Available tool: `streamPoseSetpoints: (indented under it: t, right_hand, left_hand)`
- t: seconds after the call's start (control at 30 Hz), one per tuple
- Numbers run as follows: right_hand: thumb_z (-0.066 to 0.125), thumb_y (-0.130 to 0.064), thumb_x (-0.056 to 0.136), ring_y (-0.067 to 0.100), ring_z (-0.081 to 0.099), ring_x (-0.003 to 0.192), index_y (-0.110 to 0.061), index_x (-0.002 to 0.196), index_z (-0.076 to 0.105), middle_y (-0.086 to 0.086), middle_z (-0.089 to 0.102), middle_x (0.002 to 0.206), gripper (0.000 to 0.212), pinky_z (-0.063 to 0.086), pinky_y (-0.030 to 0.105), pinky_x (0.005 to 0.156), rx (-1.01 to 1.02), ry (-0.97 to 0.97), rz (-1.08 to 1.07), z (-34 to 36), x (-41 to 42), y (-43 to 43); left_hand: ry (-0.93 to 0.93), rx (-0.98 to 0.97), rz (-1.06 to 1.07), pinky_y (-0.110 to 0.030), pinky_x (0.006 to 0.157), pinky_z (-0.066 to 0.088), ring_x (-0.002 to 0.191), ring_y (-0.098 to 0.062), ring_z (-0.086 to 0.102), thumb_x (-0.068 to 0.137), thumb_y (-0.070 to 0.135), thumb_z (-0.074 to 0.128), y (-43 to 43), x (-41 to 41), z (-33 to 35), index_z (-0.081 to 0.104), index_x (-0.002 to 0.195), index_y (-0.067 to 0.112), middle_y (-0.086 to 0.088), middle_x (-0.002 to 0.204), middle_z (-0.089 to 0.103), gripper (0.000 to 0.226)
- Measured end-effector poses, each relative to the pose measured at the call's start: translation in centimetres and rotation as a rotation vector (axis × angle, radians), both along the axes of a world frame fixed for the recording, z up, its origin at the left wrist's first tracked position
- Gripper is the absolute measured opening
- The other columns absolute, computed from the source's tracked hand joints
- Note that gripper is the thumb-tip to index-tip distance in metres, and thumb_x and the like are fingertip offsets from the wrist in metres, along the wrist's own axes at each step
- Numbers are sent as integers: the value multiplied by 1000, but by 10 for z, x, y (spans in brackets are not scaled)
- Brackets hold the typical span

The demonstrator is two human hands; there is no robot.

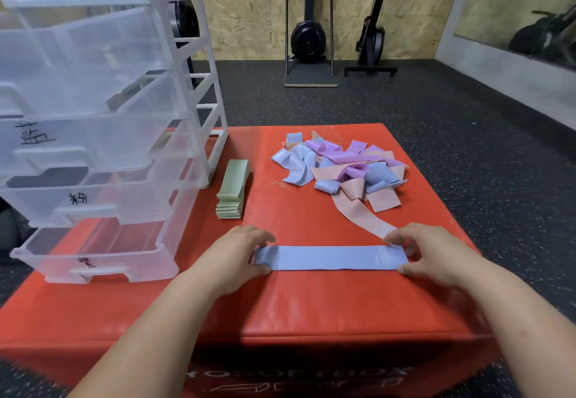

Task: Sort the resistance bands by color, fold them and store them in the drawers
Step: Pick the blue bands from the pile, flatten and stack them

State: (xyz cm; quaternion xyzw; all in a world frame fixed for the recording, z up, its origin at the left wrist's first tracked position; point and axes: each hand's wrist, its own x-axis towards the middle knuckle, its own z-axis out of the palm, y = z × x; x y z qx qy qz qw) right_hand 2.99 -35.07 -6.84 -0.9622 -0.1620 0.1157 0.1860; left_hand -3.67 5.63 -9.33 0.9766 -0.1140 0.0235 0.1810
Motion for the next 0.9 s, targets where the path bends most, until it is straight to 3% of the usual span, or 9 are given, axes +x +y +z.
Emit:
streamPoseSetpoints:
  t: [0.13, 0.3, 0.53, 0.7, 0.9]
  right_hand:
    - [91, -20, 70, 0, 65, 92, -44, 118, 69, -20, 65, 106, 57, 53, 20, 86, 18, 21, 13, 3, -4, -2]
    - [93, -26, 69, -2, 64, 90, -48, 109, 68, -22, 65, 104, 52, 50, 16, 83, -8, -25, 39, 3, -4, -4]
    - [92, -43, 69, -1, 63, 94, -48, 114, 69, -24, 65, 109, 51, 52, 26, 88, -16, -58, 14, 1, 1, -4]
    - [82, -48, 82, 0, 63, 92, -43, 117, 71, -20, 65, 117, 37, 53, 33, 86, 58, -170, -55, 5, 14, 23]
    - [75, -45, 89, 11, 56, 119, -40, 129, 66, -16, 60, 130, 41, 47, 35, 100, 102, -261, -11, 3, 39, 78]
  left_hand:
    - [19, 9, -22, -28, 97, 47, 110, -4, 51, 79, 52, 85, 7, -2, 1, 61, 135, 40, 23, 120, 60, 63]
    - [-1, 4, -22, -27, 97, 47, 110, -3, 52, 78, 51, 86, 9, -4, 1, 63, 133, 40, 23, 120, 61, 60]
    - [1, -24, -25, -29, 99, 48, 113, -5, 52, 77, 63, 83, 4, -1, 4, 61, 136, 40, 21, 122, 60, 67]
    - [-57, -68, 21, -33, 102, 48, 118, -11, 53, 90, 58, 74, -13, 12, 5, 62, 137, 36, 15, 127, 60, 54]
    - [-95, -59, 63, -39, 104, 49, 122, -18, 52, 93, 53, 70, -29, 34, -7, 61, 138, 34, 10, 130, 57, 49]
